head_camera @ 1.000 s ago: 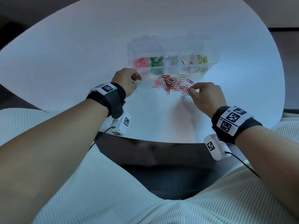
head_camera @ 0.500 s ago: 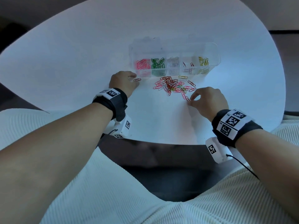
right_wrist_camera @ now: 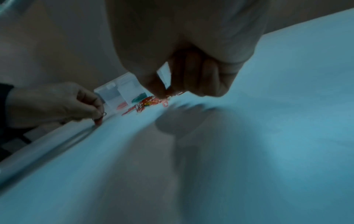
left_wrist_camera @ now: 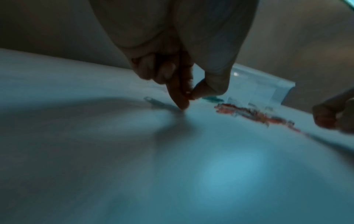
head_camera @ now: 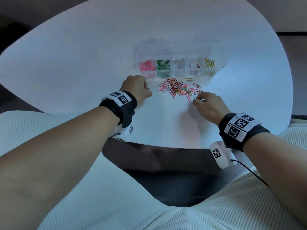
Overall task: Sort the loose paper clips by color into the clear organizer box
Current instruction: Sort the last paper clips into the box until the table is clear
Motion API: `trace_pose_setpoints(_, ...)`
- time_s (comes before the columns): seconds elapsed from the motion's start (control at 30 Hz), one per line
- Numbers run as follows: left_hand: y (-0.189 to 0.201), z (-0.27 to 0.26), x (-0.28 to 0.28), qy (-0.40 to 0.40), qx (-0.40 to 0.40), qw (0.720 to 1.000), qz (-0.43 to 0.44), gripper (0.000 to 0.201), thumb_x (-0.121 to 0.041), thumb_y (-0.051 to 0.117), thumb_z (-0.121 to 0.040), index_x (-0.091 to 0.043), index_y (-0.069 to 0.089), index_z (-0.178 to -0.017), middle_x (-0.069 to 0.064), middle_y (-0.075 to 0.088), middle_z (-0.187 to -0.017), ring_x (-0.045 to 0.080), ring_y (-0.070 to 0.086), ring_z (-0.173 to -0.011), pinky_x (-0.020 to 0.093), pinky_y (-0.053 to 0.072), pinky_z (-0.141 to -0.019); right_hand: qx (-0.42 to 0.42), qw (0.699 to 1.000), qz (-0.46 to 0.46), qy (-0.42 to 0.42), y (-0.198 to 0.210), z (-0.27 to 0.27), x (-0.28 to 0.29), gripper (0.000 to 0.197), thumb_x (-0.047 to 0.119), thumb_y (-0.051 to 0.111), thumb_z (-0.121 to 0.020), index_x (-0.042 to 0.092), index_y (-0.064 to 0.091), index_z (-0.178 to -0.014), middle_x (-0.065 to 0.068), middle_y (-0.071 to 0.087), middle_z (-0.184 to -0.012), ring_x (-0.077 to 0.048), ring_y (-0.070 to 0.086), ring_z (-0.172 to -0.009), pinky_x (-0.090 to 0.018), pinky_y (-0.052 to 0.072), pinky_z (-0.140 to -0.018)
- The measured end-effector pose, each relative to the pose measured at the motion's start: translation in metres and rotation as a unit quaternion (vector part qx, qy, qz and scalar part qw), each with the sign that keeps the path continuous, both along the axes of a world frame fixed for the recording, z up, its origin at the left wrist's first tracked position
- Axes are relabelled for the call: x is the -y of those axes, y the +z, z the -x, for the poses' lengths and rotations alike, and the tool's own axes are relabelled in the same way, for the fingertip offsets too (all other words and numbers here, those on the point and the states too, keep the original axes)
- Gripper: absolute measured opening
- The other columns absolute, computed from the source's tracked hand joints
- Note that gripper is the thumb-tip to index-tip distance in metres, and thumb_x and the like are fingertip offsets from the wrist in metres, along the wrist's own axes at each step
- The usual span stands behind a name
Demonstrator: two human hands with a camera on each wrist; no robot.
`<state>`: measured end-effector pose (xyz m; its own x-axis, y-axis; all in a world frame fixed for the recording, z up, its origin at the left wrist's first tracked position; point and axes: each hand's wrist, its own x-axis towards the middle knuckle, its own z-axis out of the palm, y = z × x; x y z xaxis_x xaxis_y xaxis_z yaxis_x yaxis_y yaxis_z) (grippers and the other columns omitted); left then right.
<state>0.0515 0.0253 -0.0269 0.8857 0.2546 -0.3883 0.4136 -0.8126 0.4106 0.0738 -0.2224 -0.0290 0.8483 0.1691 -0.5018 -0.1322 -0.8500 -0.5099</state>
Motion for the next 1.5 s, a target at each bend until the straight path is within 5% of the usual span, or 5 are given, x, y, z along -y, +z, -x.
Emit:
trace_pose_setpoints(0.27, 0.037, -0.002, 0.026, 0.050, -0.017, 0.957, 0.285, 0.020, -0.012, 0.055, -0.082, -0.013, 0.071, -0.070, -0.004, 0.051, -0.055, 0.010, 0.042, -0.051, 0.019, 0.035, -0.052, -0.101, 0.933, -0.301, -0.170, 0.038, -0.002, -0.024, 0.040, 0.010, 0.043, -0.081, 0.025, 0.023, -0.049, 0.000, 0.017, -0.052, -0.016, 0.008, -0.052, -0.029, 0.010, -0.051)
trace_pose_setpoints(0.57, 0.060, -0.006, 0.014, 0.262, -0.086, 0.790, 0.548, 0.021, -0.011, 0.029, -0.077, -0.015, 0.035, -0.057, 0.004, 0.036, -0.050, 0.015, 0.017, -0.047, 0.024, 0.013, -0.049, -0.208, 0.881, -0.343, -0.250, 0.048, -0.008, -0.077, 0.022, -0.004, 0.034, -0.079, 0.013, 0.035, -0.065, -0.009, 0.041, -0.057, -0.017, 0.027, -0.044, -0.024, 0.021, -0.043)
trace_pose_setpoints(0.97, 0.049, -0.004, 0.015, 0.043, -0.121, 0.989, 0.078, 0.023, -0.016, 0.044, -0.090, -0.007, 0.047, -0.070, 0.003, 0.044, -0.064, 0.020, 0.043, -0.058, 0.026, 0.032, -0.050, -0.134, 0.956, -0.173, -0.194, 0.031, -0.016, -0.056, 0.018, -0.001, 0.048, -0.080, 0.006, 0.052, -0.064, -0.009, 0.051, -0.061, -0.022, 0.052, -0.056, -0.027, 0.049, -0.060)
trace_pose_setpoints(1.33, 0.060, -0.027, 0.072, -0.032, -0.070, 0.991, 0.112, 0.035, -0.013, 0.044, -0.090, -0.012, 0.036, -0.056, 0.002, 0.032, -0.053, 0.018, 0.030, -0.046, 0.020, 0.025, -0.037, -0.047, 0.910, -0.303, -0.279, 0.078, -0.084, -0.032, 0.012, -0.003, 0.045, -0.081, 0.007, 0.050, -0.078, -0.008, 0.041, -0.072, -0.020, 0.043, -0.062, -0.022, 0.044, -0.058)
trace_pose_setpoints(1.5, 0.082, -0.082, 0.103, 0.089, 0.069, 0.968, 0.224, 0.032, -0.019, 0.042, -0.092, -0.003, 0.068, -0.100, 0.008, 0.067, -0.099, 0.026, 0.060, -0.090, 0.031, 0.046, -0.080, -0.115, 0.920, -0.291, -0.236, 0.074, -0.099, -0.039, 0.044, 0.038, 0.054, -0.096, 0.005, 0.051, -0.125, -0.010, 0.053, -0.125, -0.024, 0.053, -0.109, -0.025, 0.044, -0.094)
